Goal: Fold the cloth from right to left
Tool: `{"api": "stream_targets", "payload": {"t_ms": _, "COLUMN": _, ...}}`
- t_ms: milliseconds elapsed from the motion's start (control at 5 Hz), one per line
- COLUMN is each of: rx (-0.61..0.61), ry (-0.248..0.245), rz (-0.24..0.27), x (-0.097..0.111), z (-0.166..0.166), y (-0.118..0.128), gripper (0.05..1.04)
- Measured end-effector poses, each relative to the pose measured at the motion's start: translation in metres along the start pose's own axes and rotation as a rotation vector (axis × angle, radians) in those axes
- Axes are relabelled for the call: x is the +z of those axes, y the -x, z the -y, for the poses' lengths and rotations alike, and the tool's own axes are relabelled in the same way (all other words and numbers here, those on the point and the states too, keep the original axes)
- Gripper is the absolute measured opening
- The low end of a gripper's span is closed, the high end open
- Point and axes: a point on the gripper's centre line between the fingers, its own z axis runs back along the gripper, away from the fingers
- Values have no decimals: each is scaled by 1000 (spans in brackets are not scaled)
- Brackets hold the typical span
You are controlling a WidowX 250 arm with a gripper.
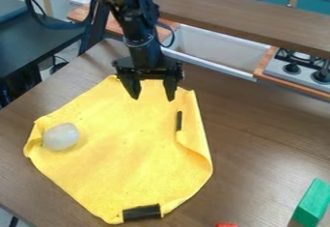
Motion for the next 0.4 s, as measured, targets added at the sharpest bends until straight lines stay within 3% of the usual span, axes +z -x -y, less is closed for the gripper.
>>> {"api": "stream_targets", "payload": {"t_ms": 400, "rx": 22, "ry": -34, "rz": -71, "x": -23, "z": -5, "y": 5, "gripper": 1001}}
